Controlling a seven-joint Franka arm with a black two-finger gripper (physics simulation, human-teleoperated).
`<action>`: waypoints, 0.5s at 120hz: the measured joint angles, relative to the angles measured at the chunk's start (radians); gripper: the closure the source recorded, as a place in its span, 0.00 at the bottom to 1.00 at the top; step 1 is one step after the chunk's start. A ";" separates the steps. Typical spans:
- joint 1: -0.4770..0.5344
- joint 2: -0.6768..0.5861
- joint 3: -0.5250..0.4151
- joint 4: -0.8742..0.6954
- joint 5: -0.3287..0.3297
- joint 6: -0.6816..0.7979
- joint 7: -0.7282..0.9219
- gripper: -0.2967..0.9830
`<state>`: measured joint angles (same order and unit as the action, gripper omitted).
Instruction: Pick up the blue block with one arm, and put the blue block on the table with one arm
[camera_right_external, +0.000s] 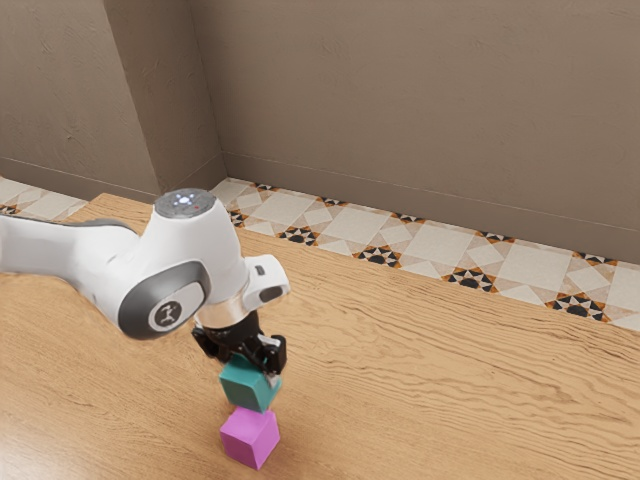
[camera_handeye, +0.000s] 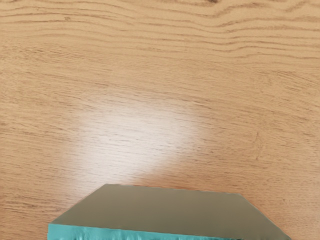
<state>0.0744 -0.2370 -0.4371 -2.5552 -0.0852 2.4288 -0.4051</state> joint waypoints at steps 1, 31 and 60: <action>0.001 -0.001 0.001 0.008 0.000 -0.002 0.001 0.48; 0.338 0.145 0.009 0.186 0.013 -0.053 0.077 0.47; 0.456 0.300 0.010 0.207 0.049 -0.063 0.146 0.47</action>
<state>0.5301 0.0628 -0.4270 -2.3479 -0.0361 2.3657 -0.2596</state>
